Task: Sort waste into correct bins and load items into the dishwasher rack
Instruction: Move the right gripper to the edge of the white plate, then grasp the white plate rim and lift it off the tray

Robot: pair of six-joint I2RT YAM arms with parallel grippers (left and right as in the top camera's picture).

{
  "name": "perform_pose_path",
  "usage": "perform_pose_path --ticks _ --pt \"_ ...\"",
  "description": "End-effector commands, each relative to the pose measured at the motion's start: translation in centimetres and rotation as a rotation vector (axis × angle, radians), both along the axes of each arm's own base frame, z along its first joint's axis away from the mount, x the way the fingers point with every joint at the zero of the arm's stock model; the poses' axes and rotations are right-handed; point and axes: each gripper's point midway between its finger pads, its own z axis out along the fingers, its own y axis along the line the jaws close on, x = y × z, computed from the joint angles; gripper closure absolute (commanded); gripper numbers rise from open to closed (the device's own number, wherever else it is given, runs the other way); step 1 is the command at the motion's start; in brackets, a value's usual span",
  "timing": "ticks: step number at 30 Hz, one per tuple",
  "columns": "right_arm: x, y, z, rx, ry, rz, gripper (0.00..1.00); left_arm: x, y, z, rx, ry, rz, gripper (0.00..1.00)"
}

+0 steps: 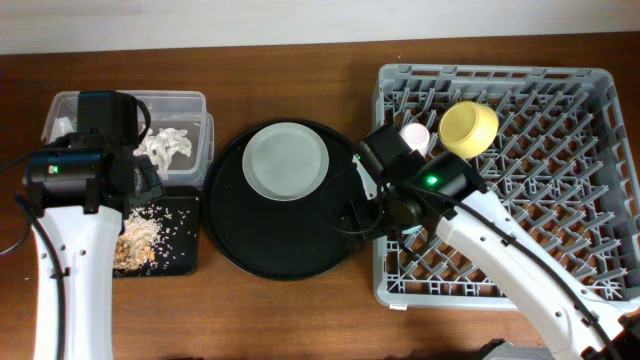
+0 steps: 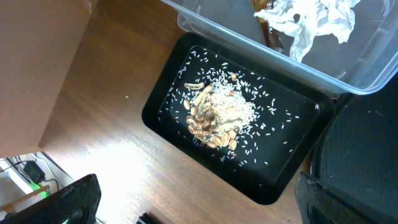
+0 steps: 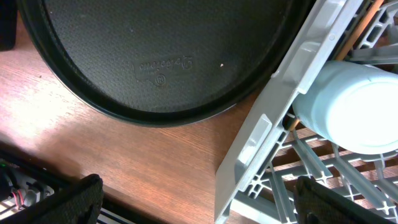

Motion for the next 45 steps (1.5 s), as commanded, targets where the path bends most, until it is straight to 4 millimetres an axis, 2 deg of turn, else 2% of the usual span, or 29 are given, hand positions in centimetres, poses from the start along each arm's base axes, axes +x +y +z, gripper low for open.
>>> perform_pose_path --ticks 1,12,17,20,21,22,24,25,27,30,32,34,36,37,40,45 --pt "0.3 0.1 0.2 -0.005 -0.014 -0.007 0.02 -0.2 0.3 0.7 0.012 -0.018 0.003 0.01" --pt "0.3 0.1 0.2 -0.005 -0.014 -0.007 0.02 -0.2 0.3 0.7 0.012 -0.018 0.003 0.01" --pt "0.0 1.2 0.5 0.055 0.012 -0.016 0.02 -0.2 0.3 0.7 0.012 -0.018 0.003 0.01" --pt "3.4 4.7 2.7 0.227 -0.129 -0.003 0.01 -0.2 0.3 0.7 0.012 -0.018 0.003 0.01" --pt "4.5 5.4 3.4 0.271 -0.156 -0.053 0.02 -0.2 0.3 0.7 0.012 -0.018 0.003 0.01" --pt "6.1 5.5 3.8 0.299 -0.181 -0.173 0.02 -0.2 0.3 0.7 0.012 -0.018 0.003 0.01" --pt "8.2 3.4 2.6 0.222 -0.212 -0.409 0.02 -0.2 0.3 0.7 0.012 -0.018 0.003 0.01" --pt "8.9 3.3 2.0 0.219 -0.210 -0.468 0.02 -0.2 0.3 0.7 0.012 -0.018 0.003 0.01" --pt "10.2 4.4 0.5 0.230 -0.199 -0.480 0.02 -0.2 0.3 0.7 0.012 -0.018 0.003 0.01" --pt "12.4 4.9 -3.9 0.169 -0.186 -0.493 0.01 -0.1 0.3 0.7 0.012 -0.019 0.003 0.01" --pt "14.5 3.3 -6.3 0.054 -0.263 -0.549 0.30 -0.2 0.3 0.7 0.012 -0.018 0.003 0.01" --pt "16.3 2.4 -8.5 -0.023 -0.330 -0.587 0.40 -0.2 0.3 0.7 0.012 -0.018 0.003 0.01" --pt "17.4 3.1 -9.4 -0.013 -0.355 -0.564 0.54 -0.2 0.3 0.7 0.012 -0.018 0.003 0.01" --pt "17.7 3.4 -9.8 -0.005 -0.362 -0.564 0.57 -0.2 0.3 0.7 0.012 -0.018 0.003 0.01" --pt "19.0 4.3 -11.4 0.021 -0.383 -0.568 0.53 -0.2 0.3 0.7 0.012 -0.018 0.003 0.01" --pt "19.6 5.1 -14.0 0.033 -0.366 -0.559 0.53 -0.2 0.3 0.7 0.012 -0.018 0.003 0.01"
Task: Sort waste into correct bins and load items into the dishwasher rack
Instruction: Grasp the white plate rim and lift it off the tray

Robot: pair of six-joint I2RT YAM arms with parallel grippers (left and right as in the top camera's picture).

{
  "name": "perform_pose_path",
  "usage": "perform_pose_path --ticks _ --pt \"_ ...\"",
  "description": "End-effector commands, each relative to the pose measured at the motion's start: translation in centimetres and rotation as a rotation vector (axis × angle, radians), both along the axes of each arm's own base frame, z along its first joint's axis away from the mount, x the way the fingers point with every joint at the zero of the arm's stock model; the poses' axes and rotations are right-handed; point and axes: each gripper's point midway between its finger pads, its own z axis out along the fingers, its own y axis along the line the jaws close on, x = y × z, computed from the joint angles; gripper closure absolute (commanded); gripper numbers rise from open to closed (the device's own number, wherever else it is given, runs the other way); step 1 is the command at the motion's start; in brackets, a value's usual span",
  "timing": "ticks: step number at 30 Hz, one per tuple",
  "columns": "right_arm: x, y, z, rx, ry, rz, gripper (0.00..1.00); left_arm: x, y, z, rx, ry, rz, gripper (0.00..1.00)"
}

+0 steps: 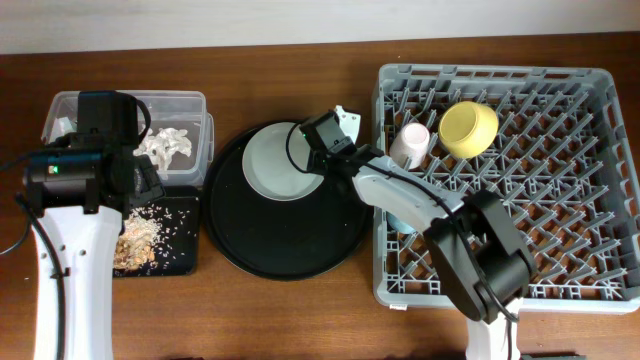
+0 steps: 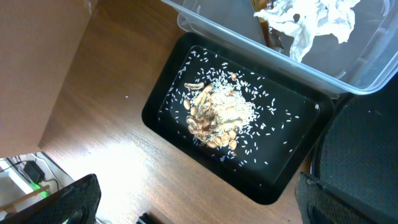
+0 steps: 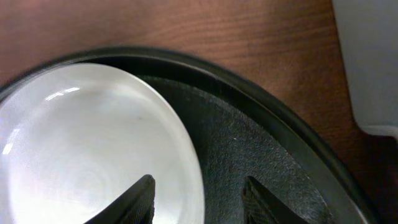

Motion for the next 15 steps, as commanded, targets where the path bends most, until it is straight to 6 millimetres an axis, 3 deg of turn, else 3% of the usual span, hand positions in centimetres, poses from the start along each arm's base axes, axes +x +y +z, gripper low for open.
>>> perform_pose_path --ticks 1,6,8,9,12,15 --pt "0.1 -0.1 -1.8 -0.023 0.021 -0.005 0.53 -0.2 0.3 0.7 0.012 -0.019 0.003 0.01" --pt "-0.9 0.5 -5.1 -0.040 0.092 0.043 0.62 -0.2 0.3 0.7 0.012 -0.019 0.003 0.01" --pt "-1.1 0.5 -5.5 -0.059 0.100 0.067 0.72 -0.2 0.3 0.7 0.012 -0.018 0.003 0.01" --pt "-1.1 0.5 -5.5 -0.059 0.102 0.067 0.84 -0.2 0.3 0.7 0.012 -0.019 0.003 0.01" --pt "-1.2 0.7 -4.8 -0.045 0.099 0.072 0.96 -0.2 0.3 0.7 0.012 -0.018 0.003 0.01" --pt "-0.4 1.1 -1.7 -0.037 0.038 0.115 0.96 -0.2 0.3 0.7 0.012 -0.018 0.003 0.01"
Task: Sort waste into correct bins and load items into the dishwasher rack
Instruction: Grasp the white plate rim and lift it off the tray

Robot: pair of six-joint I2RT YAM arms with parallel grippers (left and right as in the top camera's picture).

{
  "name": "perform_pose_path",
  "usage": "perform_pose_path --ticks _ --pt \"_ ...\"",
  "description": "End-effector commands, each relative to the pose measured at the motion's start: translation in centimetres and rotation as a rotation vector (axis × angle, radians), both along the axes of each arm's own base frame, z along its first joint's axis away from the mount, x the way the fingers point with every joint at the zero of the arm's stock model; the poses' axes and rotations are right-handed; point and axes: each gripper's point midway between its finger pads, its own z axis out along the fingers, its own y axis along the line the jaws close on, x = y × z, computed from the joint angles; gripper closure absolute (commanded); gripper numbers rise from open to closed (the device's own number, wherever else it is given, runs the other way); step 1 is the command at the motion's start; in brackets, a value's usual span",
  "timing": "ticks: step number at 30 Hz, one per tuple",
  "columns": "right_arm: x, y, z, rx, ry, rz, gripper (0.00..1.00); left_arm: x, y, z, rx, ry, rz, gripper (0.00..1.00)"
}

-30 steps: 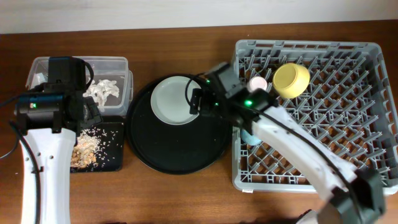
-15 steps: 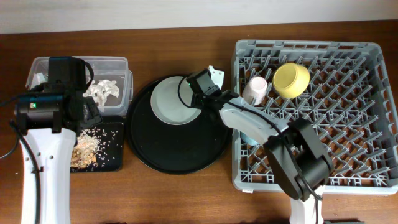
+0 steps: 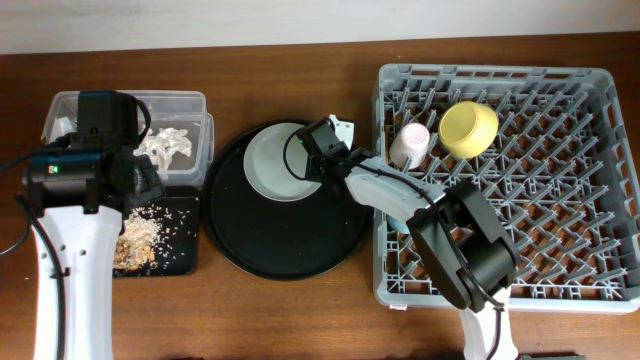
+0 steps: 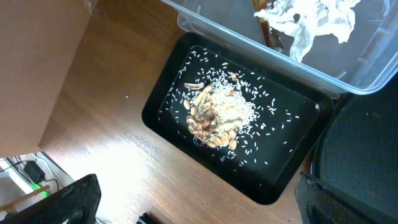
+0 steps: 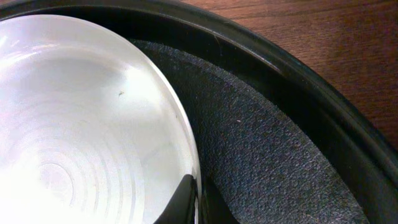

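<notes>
A pale plate [image 3: 278, 163] lies in the back part of a round black tray [image 3: 285, 225]. My right gripper [image 3: 317, 166] is at the plate's right edge. In the right wrist view its two fingers [image 5: 184, 200] are pinched together on the plate [image 5: 81, 124] rim, one on top and one beneath, so it is shut on the plate. The grey dishwasher rack [image 3: 560, 85] stands at the right with a yellow cup [image 3: 468, 128] and a pink cup [image 3: 410, 143]. My left gripper [image 4: 199, 205] hangs open and empty above the waste bins.
A black bin [image 4: 180, 74] holds rice and nut scraps [image 4: 217, 115]. Behind it a clear box [image 4: 367, 74] holds crumpled tissue [image 4: 305, 18]. The right arm reaches from the rack's left side across the tray's rim [image 5: 292, 68].
The right gripper's fingers stood apart at the plate's right edge; now they are shut on its rim, closer in. The left arm has not moved.
At first the right gripper was open low at the rack's left edge, beside a light blue cup, and the plate lay untouched. Then it was open over the plate's right edge. Now it grips the rim. The left gripper stayed open above the bins throughout.
</notes>
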Motion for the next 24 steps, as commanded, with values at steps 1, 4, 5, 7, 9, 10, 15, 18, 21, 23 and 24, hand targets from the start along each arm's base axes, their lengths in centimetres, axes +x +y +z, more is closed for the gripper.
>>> perform_pose_path --ticks 1,4,5,7,9,10,15,18,21,23,24 --pt "0.4 0.8 3.9 -0.003 -0.066 0.096 0.96 -0.1 0.3 0.7 0.012 -0.019 0.004 0.01" --pt "0.1 0.6 12.4 -0.007 -0.198 0.191 0.96 -0.1 0.3 0.7 0.012 -0.019 0.003 0.01" --pt "-0.5 0.2 15.0 -0.006 -0.232 0.208 0.96 -0.1 0.3 0.7 0.012 -0.019 0.003 0.01" --pt "-2.5 -1.5 20.2 -0.015 -0.288 0.225 0.96 -0.1 0.3 0.7 0.012 -0.019 0.003 0.01" --pt "-5.4 -5.4 24.9 -0.109 -0.340 0.197 0.96 -0.1 0.3 0.7 0.012 -0.019 0.003 0.01" --pt "-6.5 -7.6 26.3 -0.174 -0.354 0.164 0.96 -0.1 0.3 0.7 0.012 -0.019 0.003 0.01" --pt "-15.4 -23.2 33.5 -0.697 -0.389 -0.164 0.96 -0.1 0.3 0.7 0.012 -0.019 0.004 0.01" --pt "-18.3 -26.6 35.0 -0.843 -0.375 -0.219 0.96 -0.1 0.3 0.7 0.012 -0.019 0.003 0.01" --pt "-18.9 -27.6 35.1 -0.944 -0.339 -0.222 0.96 -0.1 0.3 0.7 0.012 -0.018 0.004 0.01" --pt "-18.0 -27.1 34.2 -0.995 -0.299 -0.198 0.96 -0.1 0.3 0.7 0.012 -0.018 0.003 0.01" --pt "-17.5 -26.9 33.7 -1.032 -0.280 -0.192 0.96 -0.1 0.3 0.7 0.012 -0.018 0.003 0.01"
